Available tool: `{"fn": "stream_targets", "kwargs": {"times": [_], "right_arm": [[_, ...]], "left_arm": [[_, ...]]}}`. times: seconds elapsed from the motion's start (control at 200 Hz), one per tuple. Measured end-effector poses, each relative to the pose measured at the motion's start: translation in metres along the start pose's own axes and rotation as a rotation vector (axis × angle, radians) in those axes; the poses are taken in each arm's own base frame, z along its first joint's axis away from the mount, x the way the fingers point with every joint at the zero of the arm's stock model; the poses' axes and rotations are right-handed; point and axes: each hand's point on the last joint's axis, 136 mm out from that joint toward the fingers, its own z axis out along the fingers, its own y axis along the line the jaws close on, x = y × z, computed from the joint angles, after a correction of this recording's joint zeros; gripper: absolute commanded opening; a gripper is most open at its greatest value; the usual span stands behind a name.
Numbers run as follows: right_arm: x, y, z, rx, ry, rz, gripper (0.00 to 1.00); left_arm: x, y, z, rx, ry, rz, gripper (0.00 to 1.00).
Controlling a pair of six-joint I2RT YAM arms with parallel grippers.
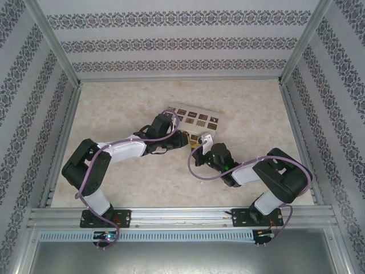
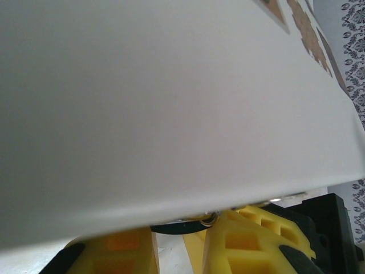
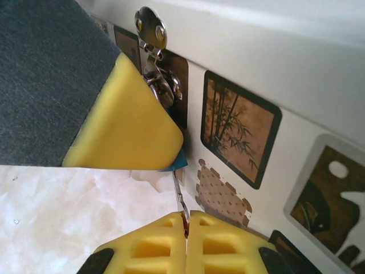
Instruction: Unlock the padlock with the key
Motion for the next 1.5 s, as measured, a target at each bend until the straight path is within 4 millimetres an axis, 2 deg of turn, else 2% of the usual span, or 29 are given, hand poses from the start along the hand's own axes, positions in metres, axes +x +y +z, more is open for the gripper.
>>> {"fn": "stream_targets", "kwargs": {"times": [1.139,1.499], "right_arm": [[-0.004,-0.001,0.019,-0.041,-0.021,0.027,0.0],[-0.009,-0.004,0.017,-0.096,-0.027,0.08,0.0]], "left_arm": [[-0.01,0.009,-0.002,-0.041,-0.045,-0.006,0.18],[-0.012,0.006,-0.002,-0.031,-0.056,-0.001,0.18]]}}
